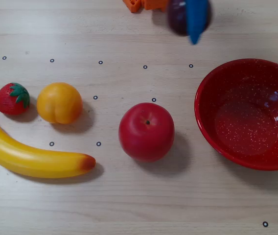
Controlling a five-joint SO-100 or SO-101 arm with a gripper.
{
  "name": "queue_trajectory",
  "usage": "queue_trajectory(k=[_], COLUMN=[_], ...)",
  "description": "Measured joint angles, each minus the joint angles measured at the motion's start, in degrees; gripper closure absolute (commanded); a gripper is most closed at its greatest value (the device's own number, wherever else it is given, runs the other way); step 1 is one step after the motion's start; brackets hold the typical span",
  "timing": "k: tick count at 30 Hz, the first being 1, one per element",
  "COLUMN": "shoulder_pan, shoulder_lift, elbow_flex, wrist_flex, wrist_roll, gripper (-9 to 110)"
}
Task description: Put plum in the red bowl.
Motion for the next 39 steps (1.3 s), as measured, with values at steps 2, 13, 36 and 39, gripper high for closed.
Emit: queue_trajectory(k=[2,13,36,39], shoulder_pan=[3.8,10.2,10.6,10.5], shoulder_lift=[0.0,-5.5,-10.3,-10.2], elbow_flex=[0.8,9.4,24.8,23.1], wrist_flex=[-3.1,-27.4,-56.1,-54.6], wrist_roll=[-1.4,2.8,22.2,22.2], gripper=[101,101,61,71])
